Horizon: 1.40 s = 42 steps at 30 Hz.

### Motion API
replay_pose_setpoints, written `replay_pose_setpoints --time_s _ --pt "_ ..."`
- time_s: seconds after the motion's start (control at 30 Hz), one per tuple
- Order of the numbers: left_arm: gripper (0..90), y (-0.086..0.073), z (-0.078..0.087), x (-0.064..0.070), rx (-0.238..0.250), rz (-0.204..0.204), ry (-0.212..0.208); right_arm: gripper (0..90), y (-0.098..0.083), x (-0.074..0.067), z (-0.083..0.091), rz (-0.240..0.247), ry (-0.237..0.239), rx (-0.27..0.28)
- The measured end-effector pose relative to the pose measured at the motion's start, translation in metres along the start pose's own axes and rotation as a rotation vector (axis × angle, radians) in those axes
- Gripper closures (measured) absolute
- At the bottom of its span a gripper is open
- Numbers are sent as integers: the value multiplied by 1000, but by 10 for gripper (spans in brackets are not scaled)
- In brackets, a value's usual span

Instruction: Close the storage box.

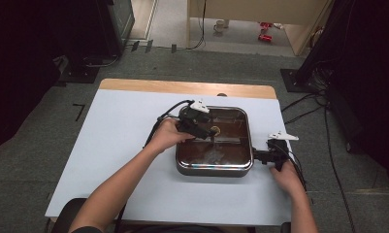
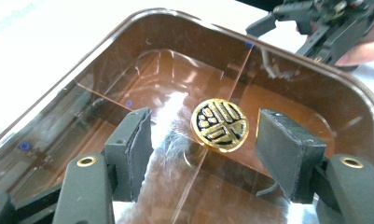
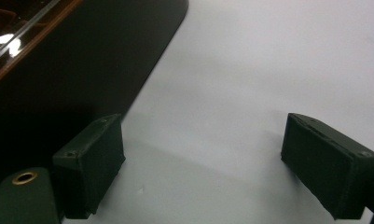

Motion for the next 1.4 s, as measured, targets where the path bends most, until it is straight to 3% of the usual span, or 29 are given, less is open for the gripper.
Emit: replay_pose_setpoints --time_s 0.07,0.17,0.3,0.73,1.0,1.4 --pt "347 -2 5 1 3 16 3 126 0 0 0 0 0 0" --pt "319 -6 13 3 9 2 36 126 0 0 0 1 0 1" --pt "296 -11 21 5 8 6 47 126 0 0 0 1 0 2" --pt "266 -40 73 2 59 104 100 122 0 1 0 0 5 2" --pt "262 -64 96 5 78 87 175 121 0 1 0 -4 7 3" --pt "234 -108 102 7 65 78 260 121 0 1 0 -3 7 3"
Point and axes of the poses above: each handheld gripper's, and its own axes: z roughly backward along the jaws, y roughly out of its top, x roughly to its right, the point moved 3 cm from there along -z, roughly forward along the jaws, and after that the axes turned 2 degrees about y, right-handed, at the moved point
